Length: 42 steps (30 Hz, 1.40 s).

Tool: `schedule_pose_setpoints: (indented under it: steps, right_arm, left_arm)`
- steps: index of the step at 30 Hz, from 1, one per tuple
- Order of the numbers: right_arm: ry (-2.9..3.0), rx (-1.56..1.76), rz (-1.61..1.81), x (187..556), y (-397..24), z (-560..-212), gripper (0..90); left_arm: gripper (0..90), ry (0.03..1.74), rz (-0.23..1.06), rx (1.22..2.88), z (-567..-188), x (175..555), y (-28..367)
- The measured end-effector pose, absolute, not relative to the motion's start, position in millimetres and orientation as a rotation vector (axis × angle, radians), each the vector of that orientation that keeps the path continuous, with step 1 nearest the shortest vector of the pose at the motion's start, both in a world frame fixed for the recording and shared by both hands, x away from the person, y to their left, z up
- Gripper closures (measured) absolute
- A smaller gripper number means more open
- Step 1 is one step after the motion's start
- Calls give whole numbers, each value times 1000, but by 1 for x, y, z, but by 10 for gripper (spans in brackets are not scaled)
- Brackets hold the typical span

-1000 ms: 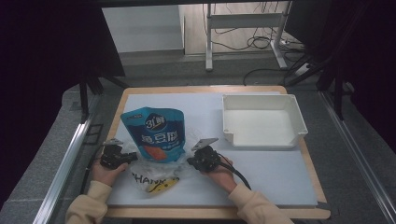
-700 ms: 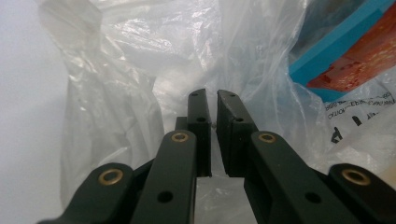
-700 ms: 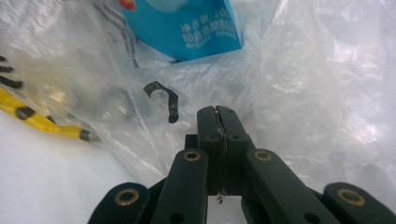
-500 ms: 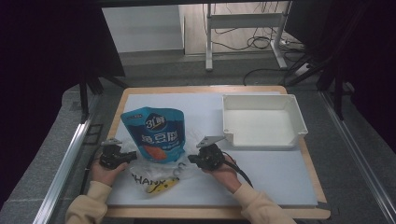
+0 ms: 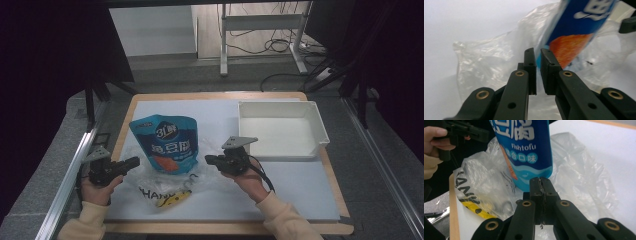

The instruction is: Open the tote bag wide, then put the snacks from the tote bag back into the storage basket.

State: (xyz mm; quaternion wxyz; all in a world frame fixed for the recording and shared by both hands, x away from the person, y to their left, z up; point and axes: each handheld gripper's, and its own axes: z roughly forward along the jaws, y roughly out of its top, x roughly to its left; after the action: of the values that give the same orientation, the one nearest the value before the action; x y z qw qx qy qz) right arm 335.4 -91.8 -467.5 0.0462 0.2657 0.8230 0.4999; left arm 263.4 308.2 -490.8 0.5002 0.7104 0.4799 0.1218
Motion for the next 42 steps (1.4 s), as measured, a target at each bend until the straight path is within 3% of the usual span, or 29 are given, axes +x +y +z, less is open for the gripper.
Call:
schedule_pose_setpoints:
  steps: [7,11,20,26,42]
  right_arm:
    - [2473,811,1556,334,-109,-456,862]
    - [2436,815,1575,335,-121,-450,824]
    - [2363,814,1591,338,-132,-439,500]
    - [2348,796,1605,340,-131,-436,406]
    - [2298,782,1621,340,-134,-423,336]
  left_arm:
    - [767,1137,304,1719,-489,244,299]
    - [619,1142,332,1706,-488,234,301]
    - [350,1123,399,1702,-493,225,298]
    - [322,1120,386,1720,-495,227,293]
    - [314,1135,393,1755,-500,233,288]
